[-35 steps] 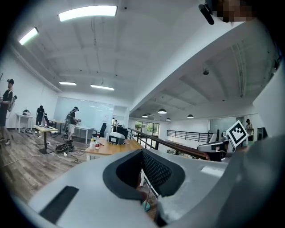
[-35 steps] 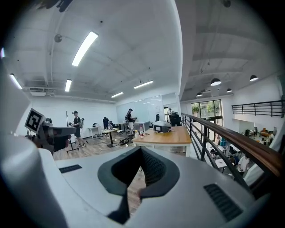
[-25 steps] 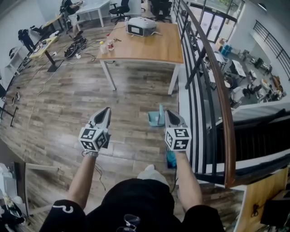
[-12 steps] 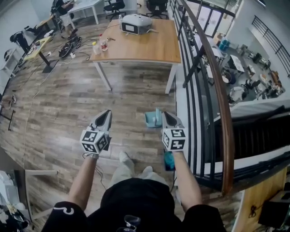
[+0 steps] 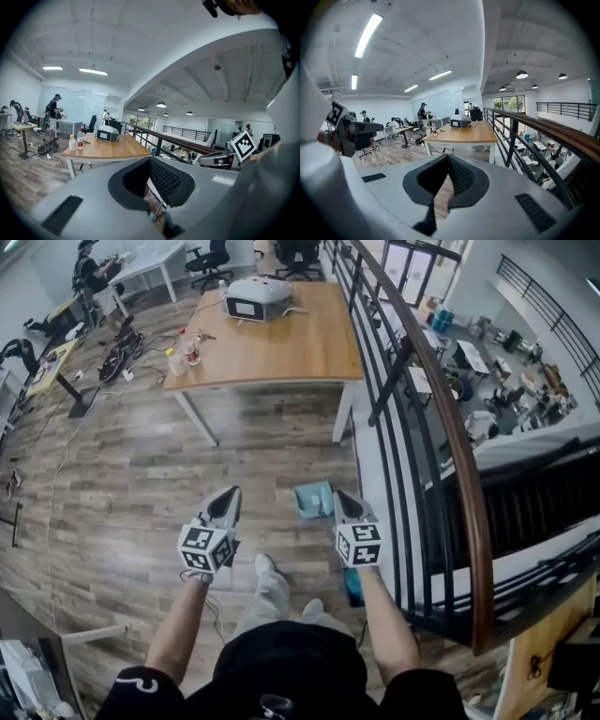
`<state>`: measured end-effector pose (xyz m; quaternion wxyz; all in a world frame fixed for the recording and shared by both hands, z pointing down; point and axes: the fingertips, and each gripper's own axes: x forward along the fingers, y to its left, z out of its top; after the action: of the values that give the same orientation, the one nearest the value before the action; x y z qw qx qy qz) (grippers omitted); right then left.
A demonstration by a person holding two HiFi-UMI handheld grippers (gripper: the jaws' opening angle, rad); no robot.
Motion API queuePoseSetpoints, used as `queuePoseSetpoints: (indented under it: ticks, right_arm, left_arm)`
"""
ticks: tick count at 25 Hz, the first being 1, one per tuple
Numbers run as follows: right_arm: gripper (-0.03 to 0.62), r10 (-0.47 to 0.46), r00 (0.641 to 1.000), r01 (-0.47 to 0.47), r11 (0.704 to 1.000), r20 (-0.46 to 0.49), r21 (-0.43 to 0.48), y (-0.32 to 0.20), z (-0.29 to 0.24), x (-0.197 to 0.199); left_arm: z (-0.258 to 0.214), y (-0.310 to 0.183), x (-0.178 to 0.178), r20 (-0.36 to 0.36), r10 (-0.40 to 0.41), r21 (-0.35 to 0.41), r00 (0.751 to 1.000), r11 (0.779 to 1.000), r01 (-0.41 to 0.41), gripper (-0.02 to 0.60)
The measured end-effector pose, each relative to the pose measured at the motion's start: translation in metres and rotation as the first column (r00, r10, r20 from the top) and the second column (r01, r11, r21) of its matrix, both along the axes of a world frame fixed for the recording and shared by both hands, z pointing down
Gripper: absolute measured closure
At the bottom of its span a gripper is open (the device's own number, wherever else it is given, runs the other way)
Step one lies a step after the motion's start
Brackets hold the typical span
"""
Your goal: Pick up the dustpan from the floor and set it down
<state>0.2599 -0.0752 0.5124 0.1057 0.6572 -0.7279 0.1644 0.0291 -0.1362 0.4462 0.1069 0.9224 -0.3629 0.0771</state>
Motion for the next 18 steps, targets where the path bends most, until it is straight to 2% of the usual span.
queuePoseSetpoints:
  ticks: [7,14,18]
  right_arm:
    - [0.597,0.014,1.0,-0.013,1.0,0.027,-0.018,-0.04,0.038,0.006]
    - [0.595,0.049,0.998,-0.046,0.995,0.032,-0.09,-0.067,0.095,0.028]
    - [0.52,0.067,0.998,-0.066,0.989,0.005,-0.132,-0.079,0.136,0.039]
  left_arm:
    - [0.039,-0.053,0.019,0.017,0.041,-0.034,0.999,0.999,-0.041,0.584]
    - [0.095,-0.098,0.043,0.02,0.067,-0.098,0.998,0.993,-0.065,0.584]
    - [0.125,-0.11,0.059,0.019,0.09,-0.123,0.996,0.989,-0.087,0.584]
